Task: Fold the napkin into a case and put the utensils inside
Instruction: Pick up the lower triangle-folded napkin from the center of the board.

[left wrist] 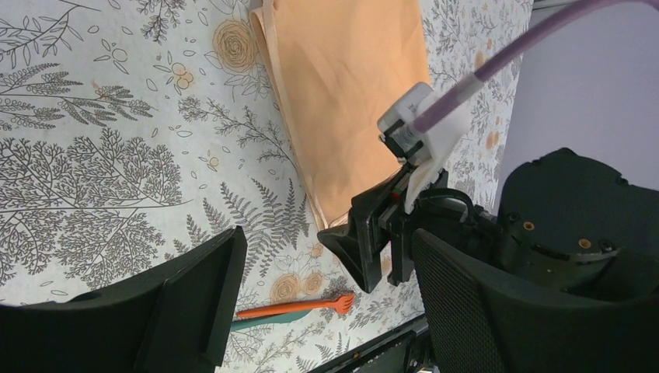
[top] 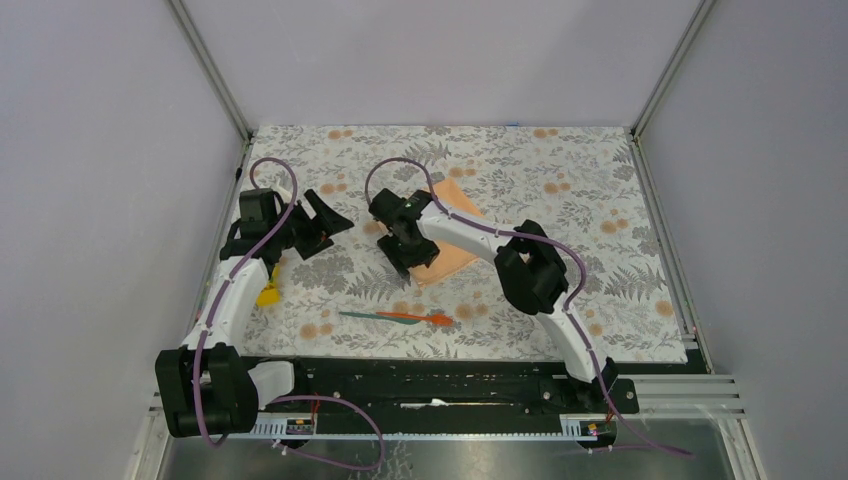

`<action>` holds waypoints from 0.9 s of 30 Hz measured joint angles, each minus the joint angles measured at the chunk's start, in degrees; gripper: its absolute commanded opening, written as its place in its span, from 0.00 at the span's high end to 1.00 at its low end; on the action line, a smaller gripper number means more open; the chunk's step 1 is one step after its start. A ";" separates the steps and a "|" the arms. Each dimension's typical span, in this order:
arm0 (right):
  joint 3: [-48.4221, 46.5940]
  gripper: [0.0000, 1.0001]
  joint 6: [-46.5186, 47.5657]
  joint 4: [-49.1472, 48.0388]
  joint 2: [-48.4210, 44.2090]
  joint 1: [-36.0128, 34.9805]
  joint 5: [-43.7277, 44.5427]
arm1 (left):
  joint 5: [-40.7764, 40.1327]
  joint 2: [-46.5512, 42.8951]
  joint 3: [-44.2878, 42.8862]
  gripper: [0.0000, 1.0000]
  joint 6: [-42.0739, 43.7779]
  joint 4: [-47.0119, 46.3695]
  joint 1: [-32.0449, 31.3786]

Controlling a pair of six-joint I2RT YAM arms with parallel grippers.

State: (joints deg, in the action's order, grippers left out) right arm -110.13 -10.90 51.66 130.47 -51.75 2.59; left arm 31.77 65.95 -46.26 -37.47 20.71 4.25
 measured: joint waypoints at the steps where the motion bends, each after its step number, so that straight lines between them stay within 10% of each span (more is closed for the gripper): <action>1: -1.55 0.38 -0.07 0.59 0.94 0.00 0.17 | 0.00 0.00 0.00 0.16 0.00 -0.11 0.00; 19: -6.93 0.52 -2.27 3.37 7.26 -0.59 2.93 | 0.02 -0.02 0.00 0.16 0.35 -0.66 1.09; 27: -3.93 0.83 -3.02 0.76 5.92 -1.25 6.23 | 0.04 -0.02 0.00 0.16 0.61 -0.63 1.49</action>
State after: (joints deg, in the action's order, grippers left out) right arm -114.06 -13.91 52.42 136.40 -52.99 8.82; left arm 31.81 65.93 -46.26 -36.86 20.08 5.74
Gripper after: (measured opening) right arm 0.269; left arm 0.839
